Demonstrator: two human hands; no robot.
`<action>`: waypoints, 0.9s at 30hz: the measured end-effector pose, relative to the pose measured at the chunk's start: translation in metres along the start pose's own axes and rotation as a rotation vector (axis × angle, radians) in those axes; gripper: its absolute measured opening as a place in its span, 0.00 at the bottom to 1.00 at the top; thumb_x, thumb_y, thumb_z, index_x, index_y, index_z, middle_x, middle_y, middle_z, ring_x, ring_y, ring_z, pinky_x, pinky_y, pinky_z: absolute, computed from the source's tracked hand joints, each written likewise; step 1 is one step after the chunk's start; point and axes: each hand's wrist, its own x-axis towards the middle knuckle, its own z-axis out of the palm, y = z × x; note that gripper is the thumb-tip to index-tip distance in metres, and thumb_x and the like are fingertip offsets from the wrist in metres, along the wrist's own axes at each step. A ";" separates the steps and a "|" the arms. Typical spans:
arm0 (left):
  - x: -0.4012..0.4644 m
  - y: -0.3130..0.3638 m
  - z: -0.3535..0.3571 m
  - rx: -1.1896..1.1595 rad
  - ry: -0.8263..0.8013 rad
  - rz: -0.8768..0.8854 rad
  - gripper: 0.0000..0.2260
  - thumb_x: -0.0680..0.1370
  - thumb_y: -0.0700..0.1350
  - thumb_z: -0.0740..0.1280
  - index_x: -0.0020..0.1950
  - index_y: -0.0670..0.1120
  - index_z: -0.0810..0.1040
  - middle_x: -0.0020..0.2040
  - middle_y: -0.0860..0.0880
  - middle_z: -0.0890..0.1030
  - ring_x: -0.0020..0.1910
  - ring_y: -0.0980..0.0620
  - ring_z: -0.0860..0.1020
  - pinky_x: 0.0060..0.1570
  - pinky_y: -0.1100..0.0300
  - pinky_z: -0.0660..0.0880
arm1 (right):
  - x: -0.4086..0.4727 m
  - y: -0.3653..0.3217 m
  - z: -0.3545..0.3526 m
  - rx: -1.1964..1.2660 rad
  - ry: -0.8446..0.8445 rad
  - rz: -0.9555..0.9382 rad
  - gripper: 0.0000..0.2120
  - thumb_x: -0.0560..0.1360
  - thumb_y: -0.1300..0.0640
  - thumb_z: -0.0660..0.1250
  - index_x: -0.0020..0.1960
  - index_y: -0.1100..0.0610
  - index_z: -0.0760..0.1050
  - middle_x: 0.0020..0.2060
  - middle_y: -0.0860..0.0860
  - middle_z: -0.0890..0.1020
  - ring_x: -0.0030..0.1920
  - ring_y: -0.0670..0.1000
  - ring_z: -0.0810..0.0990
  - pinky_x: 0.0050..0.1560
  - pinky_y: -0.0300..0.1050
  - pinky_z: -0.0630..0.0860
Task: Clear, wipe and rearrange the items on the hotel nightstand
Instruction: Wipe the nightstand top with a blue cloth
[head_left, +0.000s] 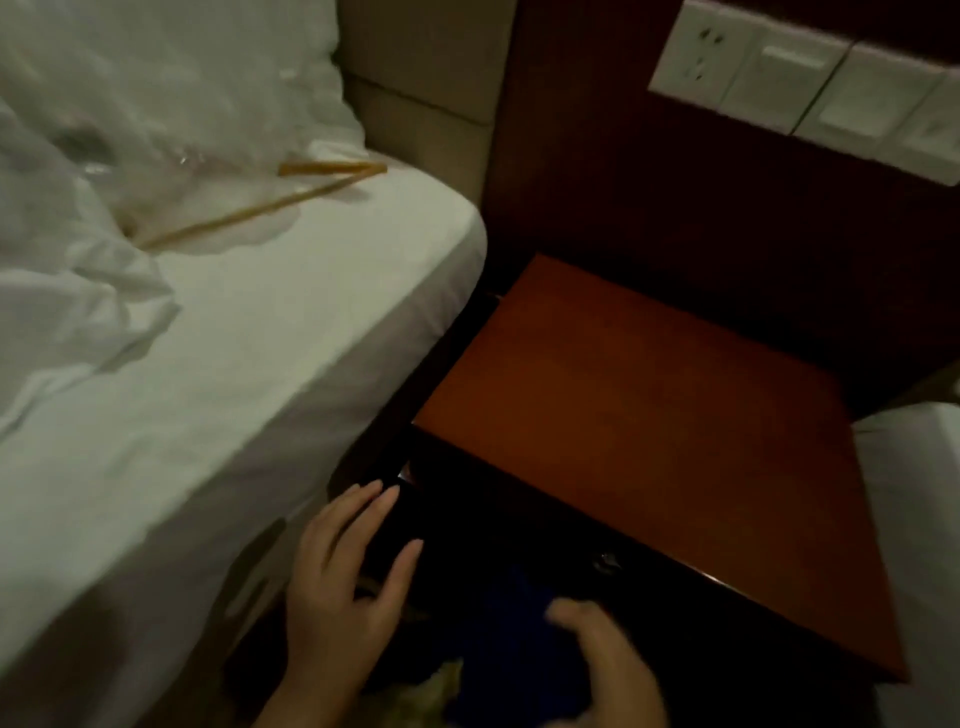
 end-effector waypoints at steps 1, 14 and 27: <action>0.016 0.010 0.010 -0.032 0.018 -0.072 0.18 0.75 0.51 0.67 0.65 0.51 0.74 0.62 0.52 0.76 0.63 0.51 0.74 0.64 0.60 0.69 | 0.007 0.010 -0.014 0.035 0.076 -0.029 0.45 0.40 0.86 0.73 0.33 0.38 0.70 0.33 0.44 0.78 0.36 0.58 0.81 0.35 0.48 0.71; 0.092 0.015 0.112 -0.189 0.204 -0.422 0.17 0.82 0.47 0.57 0.71 0.49 0.70 0.71 0.47 0.67 0.67 0.50 0.71 0.62 0.60 0.70 | 0.137 0.043 -0.027 -0.586 -0.498 -0.658 0.48 0.67 0.38 0.68 0.75 0.37 0.38 0.76 0.52 0.37 0.75 0.60 0.37 0.72 0.63 0.43; 0.094 -0.001 0.090 -0.017 -0.015 -0.177 0.20 0.75 0.54 0.64 0.66 0.49 0.76 0.74 0.47 0.65 0.69 0.51 0.69 0.63 0.70 0.66 | 0.209 -0.023 0.073 -0.467 -0.456 -0.776 0.30 0.68 0.38 0.47 0.69 0.39 0.64 0.76 0.50 0.56 0.75 0.60 0.51 0.67 0.69 0.49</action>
